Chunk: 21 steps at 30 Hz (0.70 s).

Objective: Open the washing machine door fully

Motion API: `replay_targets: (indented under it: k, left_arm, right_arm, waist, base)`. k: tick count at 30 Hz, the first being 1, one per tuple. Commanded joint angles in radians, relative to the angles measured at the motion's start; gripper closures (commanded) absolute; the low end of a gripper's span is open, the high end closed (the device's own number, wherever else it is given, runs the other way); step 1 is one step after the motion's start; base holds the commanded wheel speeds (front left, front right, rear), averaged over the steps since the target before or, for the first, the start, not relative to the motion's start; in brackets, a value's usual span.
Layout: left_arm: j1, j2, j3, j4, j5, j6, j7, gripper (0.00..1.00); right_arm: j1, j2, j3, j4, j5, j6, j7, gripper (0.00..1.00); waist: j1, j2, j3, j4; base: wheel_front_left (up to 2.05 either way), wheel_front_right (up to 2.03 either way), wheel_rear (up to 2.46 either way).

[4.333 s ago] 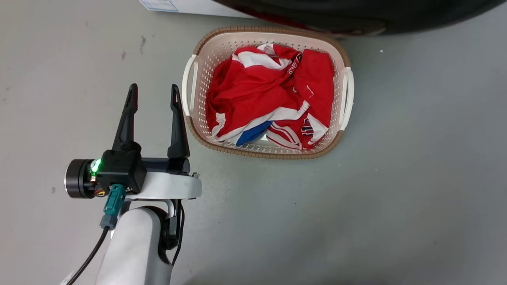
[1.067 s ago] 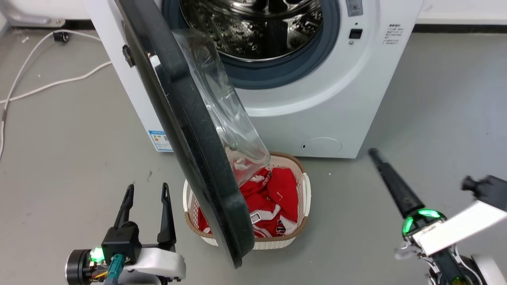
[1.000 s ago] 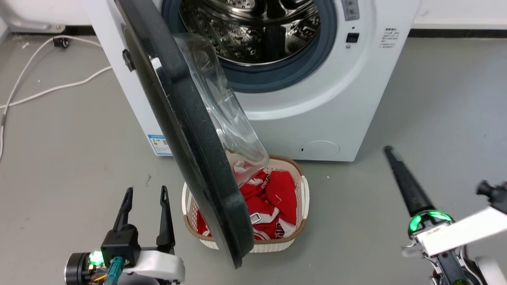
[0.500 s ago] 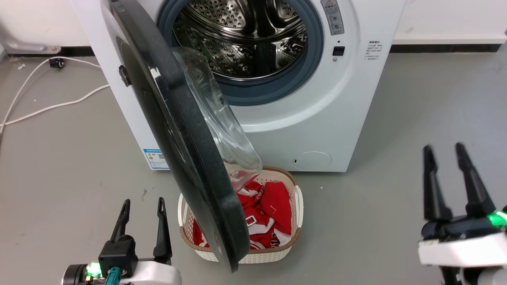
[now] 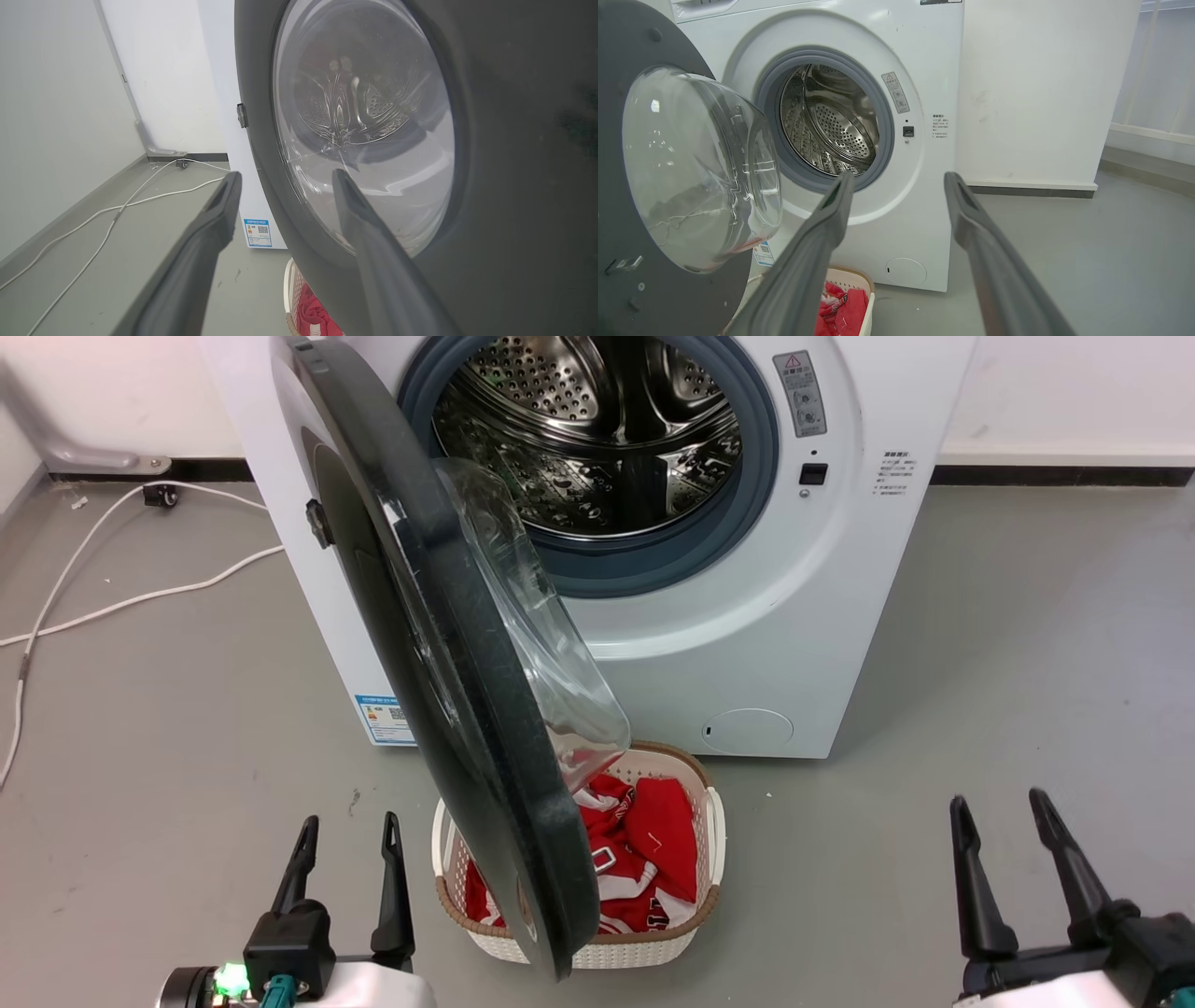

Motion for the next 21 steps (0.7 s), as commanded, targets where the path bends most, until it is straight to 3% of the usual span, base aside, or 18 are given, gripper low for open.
replay_targets:
  k: [1,21]
  left_arm:
    - [0.010,-0.001,-0.001,-0.001,0.002,0.000,-0.003,0.00]
    - [0.026,-0.001,-0.011,0.004,0.003,0.002,-0.003,0.00]
  right_arm:
    - [0.016,0.005,-0.006,0.008,0.001,0.000,-0.002,0.00]
    - [0.064,0.008,-0.006,0.035,0.050,0.000,-0.002,0.00]
  waist:
    - [0.0000,0.0000,-0.002,0.002]
    - [0.0000,0.0000,-0.012,0.011]
  base:
    - [0.00,0.00,0.00]
    - [0.00,0.00,0.00]
